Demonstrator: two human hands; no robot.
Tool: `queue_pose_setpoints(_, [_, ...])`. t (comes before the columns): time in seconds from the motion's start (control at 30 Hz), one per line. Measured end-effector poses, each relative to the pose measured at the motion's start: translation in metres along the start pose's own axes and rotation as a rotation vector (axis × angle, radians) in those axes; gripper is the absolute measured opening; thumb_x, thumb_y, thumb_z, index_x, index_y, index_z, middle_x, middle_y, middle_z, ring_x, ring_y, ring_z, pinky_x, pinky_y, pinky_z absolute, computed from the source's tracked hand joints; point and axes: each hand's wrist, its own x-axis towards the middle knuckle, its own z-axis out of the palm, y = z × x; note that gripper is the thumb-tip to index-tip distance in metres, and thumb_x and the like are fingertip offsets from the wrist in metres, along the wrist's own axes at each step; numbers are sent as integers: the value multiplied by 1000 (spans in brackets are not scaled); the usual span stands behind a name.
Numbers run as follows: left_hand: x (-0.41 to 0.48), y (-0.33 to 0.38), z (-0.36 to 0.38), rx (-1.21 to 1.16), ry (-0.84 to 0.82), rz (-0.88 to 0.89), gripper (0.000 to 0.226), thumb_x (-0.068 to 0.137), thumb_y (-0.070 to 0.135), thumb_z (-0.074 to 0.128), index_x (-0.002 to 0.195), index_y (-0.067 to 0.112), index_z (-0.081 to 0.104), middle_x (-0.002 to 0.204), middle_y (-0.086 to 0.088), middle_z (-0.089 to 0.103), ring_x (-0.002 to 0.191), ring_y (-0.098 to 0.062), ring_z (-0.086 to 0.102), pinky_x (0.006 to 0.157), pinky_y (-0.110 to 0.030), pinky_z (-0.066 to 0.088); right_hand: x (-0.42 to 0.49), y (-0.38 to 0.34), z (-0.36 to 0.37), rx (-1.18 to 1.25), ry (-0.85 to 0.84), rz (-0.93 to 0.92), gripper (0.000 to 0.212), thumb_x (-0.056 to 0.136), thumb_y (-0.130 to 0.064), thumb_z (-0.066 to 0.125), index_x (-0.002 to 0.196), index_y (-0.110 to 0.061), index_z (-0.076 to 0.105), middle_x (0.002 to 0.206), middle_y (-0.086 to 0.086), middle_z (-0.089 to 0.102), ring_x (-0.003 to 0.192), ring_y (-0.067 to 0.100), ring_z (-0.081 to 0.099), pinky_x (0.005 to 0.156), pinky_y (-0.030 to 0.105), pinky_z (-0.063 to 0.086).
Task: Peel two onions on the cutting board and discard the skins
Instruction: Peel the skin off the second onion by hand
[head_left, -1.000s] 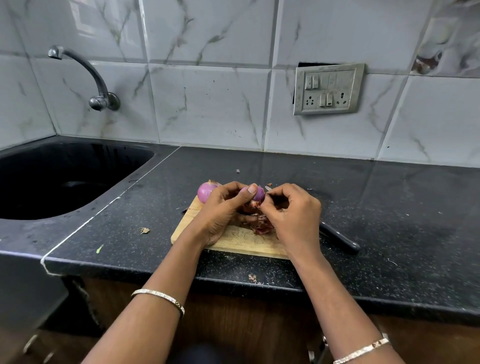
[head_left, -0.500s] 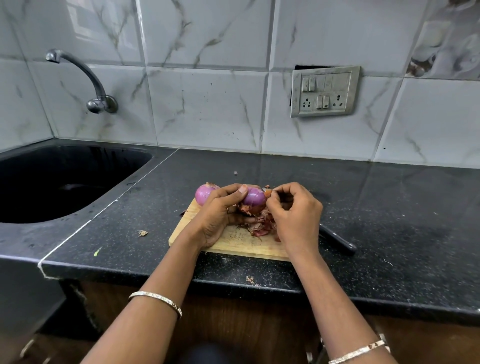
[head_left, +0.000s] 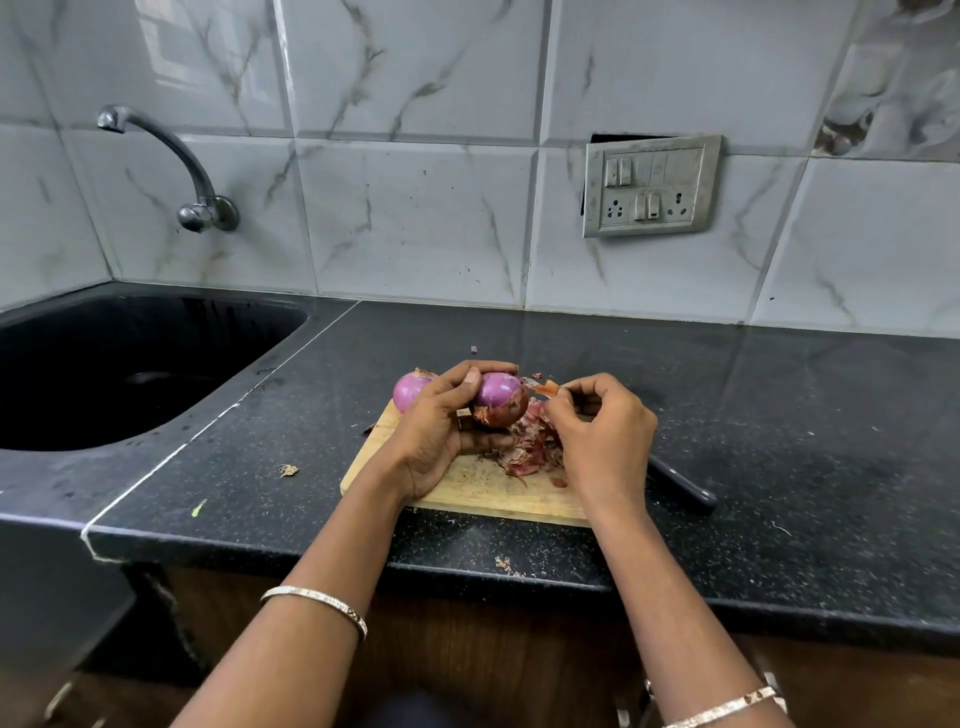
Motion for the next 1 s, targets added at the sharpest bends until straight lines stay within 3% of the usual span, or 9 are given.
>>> queue_pose_setpoints(0.1, [1,0,0,-4,-6,1,32,108,18,42,123,5,67,124,-18,66,92,-25,71,69,-36,63,-2,-5,-3,41,-17,-11,10,83,-12,74,89,-20,72,80,-14,68,73,-2,64,66,6,46])
queue_pose_setpoints(0.23, [1,0,0,3,-13,4,30,107,15,42,123,4,65,122,-16,66,94,-26,71,74,-38,64,-3,-9,-5,156,-69,-37,15,85,-15,74,98,-21,74,87,-15,72,81,-2,67,72,11,51])
queue_pose_setpoints(0.43, [-1,1,0,14,-43,0,28,107,13,42,119,5,66,119,-16,69,93,-27,71,74,-37,63,-2,-5,-1,131,-155,-109,10,87,-26,78,97,-23,80,89,-15,75,89,-2,68,76,6,46])
queue_pose_setpoints(0.6, [-1,2,0,25,-63,2,27,106,13,43,117,4,66,114,-13,71,96,-27,71,80,-42,62,-1,-5,-1,154,-133,-88,5,87,-19,77,87,-24,80,79,-17,74,78,-1,68,71,9,48])
queue_pose_setpoints(0.73, [-2,1,1,30,-80,5,22,100,12,52,114,6,67,110,-10,72,93,-24,71,78,-40,63,-1,-3,1,94,-134,-93,5,88,-17,74,86,-20,77,79,-13,72,73,4,66,71,22,53])
queue_pose_setpoints(0.83, [-2,0,-1,18,-129,20,25,87,10,68,112,7,67,108,-10,72,92,-24,71,74,-36,63,0,0,3,62,-108,-92,4,89,-17,72,88,-16,76,83,-8,72,76,6,65,72,29,54])
queue_pose_setpoints(1.0, [-1,-2,-2,20,-148,27,29,80,10,70,109,8,69,104,-9,71,87,-23,70,71,-35,62,1,2,4,47,-61,-57,5,90,-18,69,89,-17,74,85,-6,72,81,9,66,76,32,54])
